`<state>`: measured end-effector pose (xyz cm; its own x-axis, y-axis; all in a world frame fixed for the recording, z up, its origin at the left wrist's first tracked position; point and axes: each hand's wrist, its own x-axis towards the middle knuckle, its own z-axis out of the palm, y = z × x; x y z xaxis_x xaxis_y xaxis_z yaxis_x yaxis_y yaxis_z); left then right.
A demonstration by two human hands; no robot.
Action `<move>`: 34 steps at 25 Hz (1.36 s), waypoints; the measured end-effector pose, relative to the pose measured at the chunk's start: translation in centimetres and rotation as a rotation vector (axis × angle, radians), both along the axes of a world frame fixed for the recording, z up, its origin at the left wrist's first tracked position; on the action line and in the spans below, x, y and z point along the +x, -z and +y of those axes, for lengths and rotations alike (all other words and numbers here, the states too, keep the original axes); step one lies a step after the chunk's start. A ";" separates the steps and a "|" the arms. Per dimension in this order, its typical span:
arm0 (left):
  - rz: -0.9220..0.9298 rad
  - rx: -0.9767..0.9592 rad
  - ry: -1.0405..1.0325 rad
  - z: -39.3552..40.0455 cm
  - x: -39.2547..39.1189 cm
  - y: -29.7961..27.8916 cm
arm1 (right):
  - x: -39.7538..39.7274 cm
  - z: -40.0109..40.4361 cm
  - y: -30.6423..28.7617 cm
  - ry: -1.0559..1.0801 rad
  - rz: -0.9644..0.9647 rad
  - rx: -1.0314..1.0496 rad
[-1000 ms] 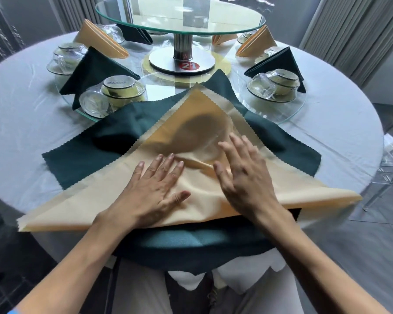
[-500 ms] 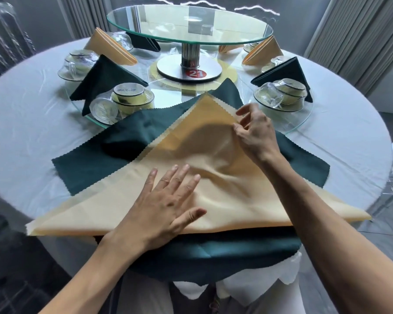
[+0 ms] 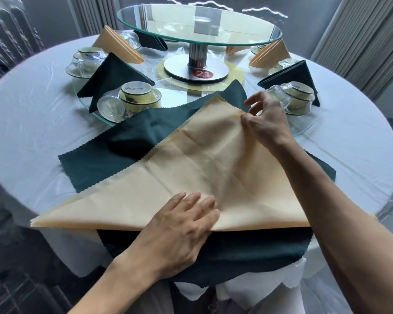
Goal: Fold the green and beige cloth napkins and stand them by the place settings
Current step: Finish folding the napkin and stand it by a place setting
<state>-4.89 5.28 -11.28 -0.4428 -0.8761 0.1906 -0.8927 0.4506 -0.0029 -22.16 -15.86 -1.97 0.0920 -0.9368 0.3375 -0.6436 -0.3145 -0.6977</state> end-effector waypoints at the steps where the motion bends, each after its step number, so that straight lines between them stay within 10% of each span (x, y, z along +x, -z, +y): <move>1: 0.000 -0.006 -0.003 0.4 0.1 0.1 | -0.2 0.2 0.1 -0.009 0.012 -0.004; 16: -0.044 0.032 -0.169 0.1 0.9 2.8 | 0.4 0.0 1.2 0.043 -0.008 -0.088; 25: -0.048 0.029 -0.218 0.1 0.5 3.0 | -3.6 -0.7 -0.1 -0.075 -0.044 0.430; 34: -0.007 0.102 -0.163 -1.1 -3.5 1.1 | -3.6 -0.7 -0.4 -0.192 0.061 0.229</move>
<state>-8.41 4.14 -12.38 -0.2943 -0.9510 0.0945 -0.9541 0.2981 0.0287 -25.74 -16.53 -1.54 0.2881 -0.9515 0.1078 -0.6308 -0.2732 -0.7262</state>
